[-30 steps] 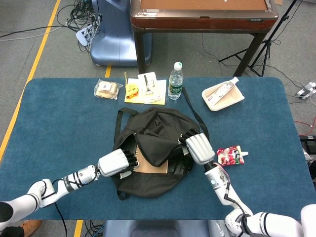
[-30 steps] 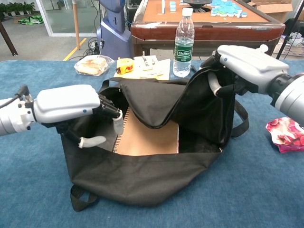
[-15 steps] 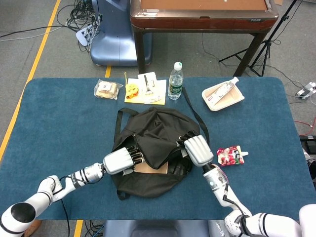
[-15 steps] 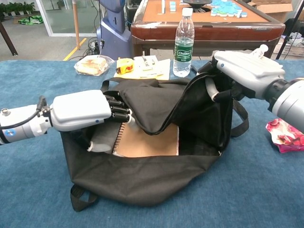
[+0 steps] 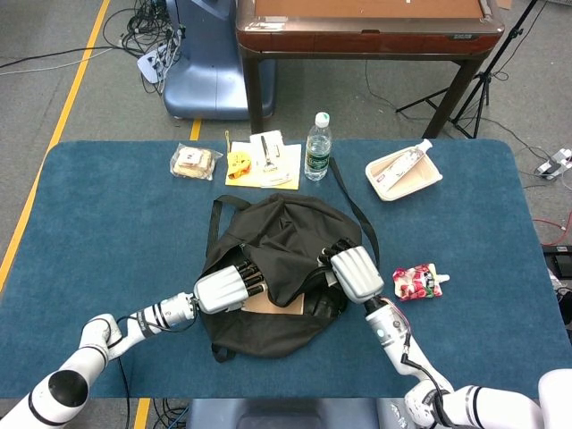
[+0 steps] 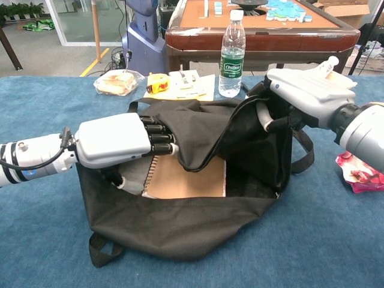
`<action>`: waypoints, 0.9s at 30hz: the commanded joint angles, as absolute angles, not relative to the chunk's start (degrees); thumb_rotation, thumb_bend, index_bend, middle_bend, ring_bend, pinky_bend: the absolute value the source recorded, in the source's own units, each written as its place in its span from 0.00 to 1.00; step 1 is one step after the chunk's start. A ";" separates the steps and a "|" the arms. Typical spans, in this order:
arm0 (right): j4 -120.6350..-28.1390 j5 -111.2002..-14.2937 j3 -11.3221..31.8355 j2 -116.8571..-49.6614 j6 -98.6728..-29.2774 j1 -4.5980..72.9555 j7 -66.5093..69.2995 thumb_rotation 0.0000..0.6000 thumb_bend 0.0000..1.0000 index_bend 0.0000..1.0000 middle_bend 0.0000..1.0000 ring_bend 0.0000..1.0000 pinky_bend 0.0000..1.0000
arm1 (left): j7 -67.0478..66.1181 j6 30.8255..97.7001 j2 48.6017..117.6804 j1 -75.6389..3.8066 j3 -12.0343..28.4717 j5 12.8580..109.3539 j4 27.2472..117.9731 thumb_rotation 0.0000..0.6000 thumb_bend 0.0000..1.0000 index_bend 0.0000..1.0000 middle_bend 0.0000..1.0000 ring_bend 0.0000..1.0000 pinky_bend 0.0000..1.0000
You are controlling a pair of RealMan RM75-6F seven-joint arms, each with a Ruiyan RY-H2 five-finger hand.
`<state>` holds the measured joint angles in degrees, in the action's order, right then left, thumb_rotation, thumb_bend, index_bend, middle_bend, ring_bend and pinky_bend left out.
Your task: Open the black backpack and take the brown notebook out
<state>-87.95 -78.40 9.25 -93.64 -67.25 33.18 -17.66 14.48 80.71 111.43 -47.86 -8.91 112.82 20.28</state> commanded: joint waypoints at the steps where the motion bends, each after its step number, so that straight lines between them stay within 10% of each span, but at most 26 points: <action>1: -87.93 -78.31 9.26 -93.63 -67.19 33.19 -17.68 1.00 0.83 0.77 0.53 0.41 0.32 | 14.54 80.93 112.04 -48.00 -9.73 112.62 19.34 1.00 0.15 0.11 0.10 0.13 0.26; 27: -87.50 -78.56 8.58 -93.96 -66.99 33.00 -17.39 1.00 0.83 0.77 0.53 0.41 0.32 | 14.90 79.66 113.67 -48.38 -11.97 109.17 17.79 1.00 0.12 0.10 0.08 0.11 0.24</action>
<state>-87.49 -78.56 8.59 -93.97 -66.99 33.01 -17.39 14.88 79.70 113.64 -48.34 -11.92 109.19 17.79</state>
